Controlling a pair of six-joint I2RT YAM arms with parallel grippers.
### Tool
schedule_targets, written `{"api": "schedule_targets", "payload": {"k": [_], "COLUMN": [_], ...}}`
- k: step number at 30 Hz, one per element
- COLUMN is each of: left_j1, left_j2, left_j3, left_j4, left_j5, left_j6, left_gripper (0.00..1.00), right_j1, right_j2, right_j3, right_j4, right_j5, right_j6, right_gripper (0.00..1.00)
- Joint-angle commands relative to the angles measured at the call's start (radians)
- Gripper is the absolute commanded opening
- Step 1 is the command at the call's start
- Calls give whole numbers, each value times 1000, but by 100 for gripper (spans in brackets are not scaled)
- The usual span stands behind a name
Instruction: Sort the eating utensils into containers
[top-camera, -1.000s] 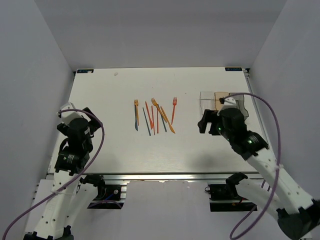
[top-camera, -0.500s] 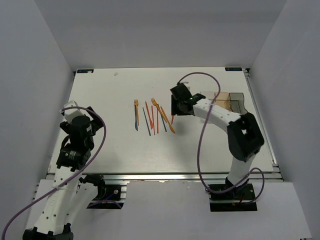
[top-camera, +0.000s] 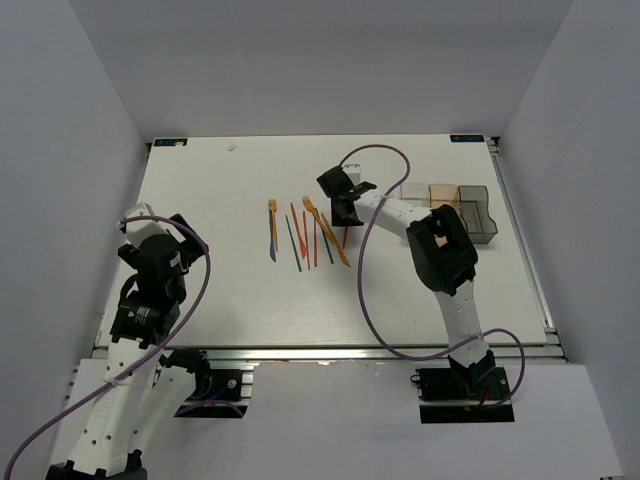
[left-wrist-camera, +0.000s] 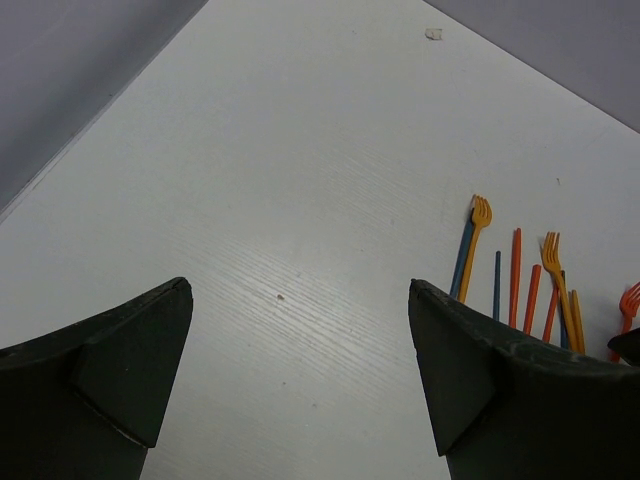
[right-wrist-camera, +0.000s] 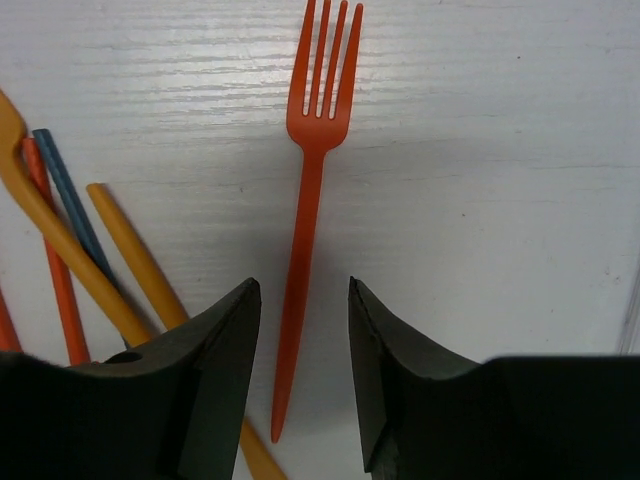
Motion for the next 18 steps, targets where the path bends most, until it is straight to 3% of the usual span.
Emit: {"api": "schedule_targets", "payload": {"k": [1,2,7,10,14,18], "left_j1": [-2,-4,-4,-3,-2,-2], "left_j2": [-1,0,5,6,8,19], "left_j3": [-4,-2,-4,-4,-5,-5], "left_j4": [17,17,20,20,21,23], "left_j5": [24,28,38,40,44,47], "left_j6": [10,10,12,12,12,13], "left_gripper": [98,98,98,98,98,98], "right_j1": [-18,-23,-53,-64,-66,-69], "right_j2": [21,24,39,47,23,-112], "right_j3": [32,26,16,24,59,66], "right_j4": [-10,-1,34,25,21,8], "right_j5": [26,23,-38,-51,-44,-25], "right_j6": [28,26,26,16,-35,-101], "right_gripper": [46,38,24,1,0,0]}}
